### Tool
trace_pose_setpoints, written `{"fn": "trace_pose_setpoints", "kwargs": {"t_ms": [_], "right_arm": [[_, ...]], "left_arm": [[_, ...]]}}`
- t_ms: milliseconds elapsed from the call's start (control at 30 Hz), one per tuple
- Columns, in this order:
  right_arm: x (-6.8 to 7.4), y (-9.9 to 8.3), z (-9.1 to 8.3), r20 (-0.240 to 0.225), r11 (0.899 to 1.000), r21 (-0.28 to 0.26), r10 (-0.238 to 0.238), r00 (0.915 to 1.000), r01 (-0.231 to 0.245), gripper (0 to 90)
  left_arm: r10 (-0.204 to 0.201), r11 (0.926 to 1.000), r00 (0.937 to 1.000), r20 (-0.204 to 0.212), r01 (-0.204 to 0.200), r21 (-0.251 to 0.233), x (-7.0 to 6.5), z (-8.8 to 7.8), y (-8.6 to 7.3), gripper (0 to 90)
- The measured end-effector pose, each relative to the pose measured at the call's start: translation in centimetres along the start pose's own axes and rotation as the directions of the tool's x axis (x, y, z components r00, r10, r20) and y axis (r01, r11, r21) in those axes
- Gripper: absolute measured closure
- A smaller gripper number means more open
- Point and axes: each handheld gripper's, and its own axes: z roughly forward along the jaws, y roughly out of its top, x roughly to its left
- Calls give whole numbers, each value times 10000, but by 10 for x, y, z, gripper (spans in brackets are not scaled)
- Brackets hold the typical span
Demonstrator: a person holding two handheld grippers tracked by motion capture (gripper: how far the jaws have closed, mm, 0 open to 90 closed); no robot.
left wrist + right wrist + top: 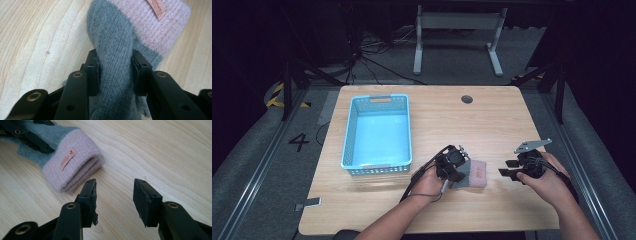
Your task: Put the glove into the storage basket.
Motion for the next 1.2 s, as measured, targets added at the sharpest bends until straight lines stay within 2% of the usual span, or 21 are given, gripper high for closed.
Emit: {"fn": "trace_pose_setpoints", "kwargs": {"t_ms": [100, 300, 567, 733, 833, 1200], "right_arm": [[-1, 0, 0, 11, 10000, -31, -12, 10000, 12, 546], [-3, 3, 1, -13, 10000, -56, 2, 10000, -2, 544], [-5, 14, 4, -104, 9998, -132, -113, 9999, 112, 543], [-6, 21, 8, -189, 9996, -146, -258, 9995, 256, 544], [-6, 25, 10, -267, 9994, -154, -330, 9991, 326, 543], [-6, 34, 18, -431, 9987, -145, -492, 9979, 486, 542]], "left_arm": [[50, 9999, 9999, 97, -51, 105, 0, -3, 1, 661], [349, 9994, 9994, -72, -348, 44, -3, -21, 1, 663], [131, 9996, 9999, 32, -130, -231, 0, -47, -8, 663], [37, 9991, 9996, 264, -26, -426, 3, -64, -13, 662], [125, 9988, 9999, 73, -122, -477, 4, -74, -15, 662], [-157, 9948, 9999, 31, 160, -1006, 15, -103, -22, 661]]}}
